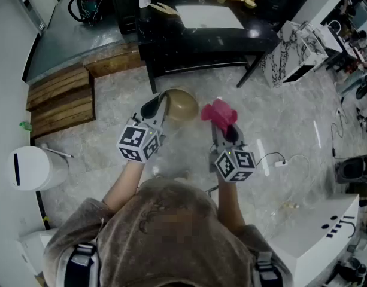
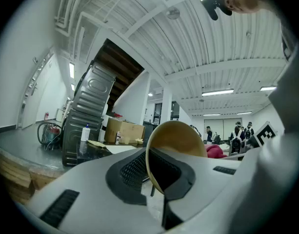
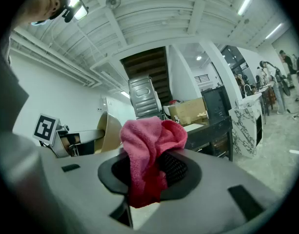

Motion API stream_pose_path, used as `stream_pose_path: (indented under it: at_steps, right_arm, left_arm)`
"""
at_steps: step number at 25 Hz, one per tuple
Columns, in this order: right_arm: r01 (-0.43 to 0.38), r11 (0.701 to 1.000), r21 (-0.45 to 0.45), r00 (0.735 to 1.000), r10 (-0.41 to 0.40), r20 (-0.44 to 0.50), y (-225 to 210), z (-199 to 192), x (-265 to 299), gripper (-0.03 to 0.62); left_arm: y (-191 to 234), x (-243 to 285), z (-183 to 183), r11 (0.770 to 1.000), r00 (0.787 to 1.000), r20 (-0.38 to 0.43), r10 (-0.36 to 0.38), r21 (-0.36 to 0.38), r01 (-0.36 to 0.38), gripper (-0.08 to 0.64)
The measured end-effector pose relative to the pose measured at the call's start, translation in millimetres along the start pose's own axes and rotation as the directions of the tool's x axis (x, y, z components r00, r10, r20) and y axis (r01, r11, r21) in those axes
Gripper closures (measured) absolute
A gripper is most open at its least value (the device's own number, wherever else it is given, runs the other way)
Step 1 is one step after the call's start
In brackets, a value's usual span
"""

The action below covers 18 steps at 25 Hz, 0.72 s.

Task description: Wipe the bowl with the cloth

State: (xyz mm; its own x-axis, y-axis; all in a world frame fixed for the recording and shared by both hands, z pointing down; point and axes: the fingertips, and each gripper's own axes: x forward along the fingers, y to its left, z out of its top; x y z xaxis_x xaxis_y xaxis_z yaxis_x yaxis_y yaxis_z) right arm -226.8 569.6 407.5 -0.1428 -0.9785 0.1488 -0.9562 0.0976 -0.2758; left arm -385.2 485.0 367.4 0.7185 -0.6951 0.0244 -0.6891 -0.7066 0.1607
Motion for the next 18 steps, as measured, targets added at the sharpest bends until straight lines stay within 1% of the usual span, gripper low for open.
stream_pose_path:
  at_steps: [6, 11, 18]
  right_arm:
    - [-0.043, 0.999, 0.003, 0.999, 0.043, -0.005, -25.4, 4.2, 8.4, 0.483]
    - [-0.089, 0.996, 0.005, 0.996, 0.089, -0.007, -43.7, 6.2, 10.5, 0.483]
    - [-0.090, 0.996, 0.024, 0.996, 0.090, -0.003, -73.4, 2.1, 17.4, 0.482]
  left_arm:
    - [-10.0, 24.4, -10.5, 1.000, 1.000, -0.013, 0.023, 0.002, -0.023, 0.543]
    - [-19.7, 38.3, -16.5, 0.999, 0.999, -0.004, 0.045, -0.005, -0.045, 0.543]
    - [-25.6, 60.0, -25.0, 0.998, 0.998, -0.009, 0.062, -0.005, -0.062, 0.543]
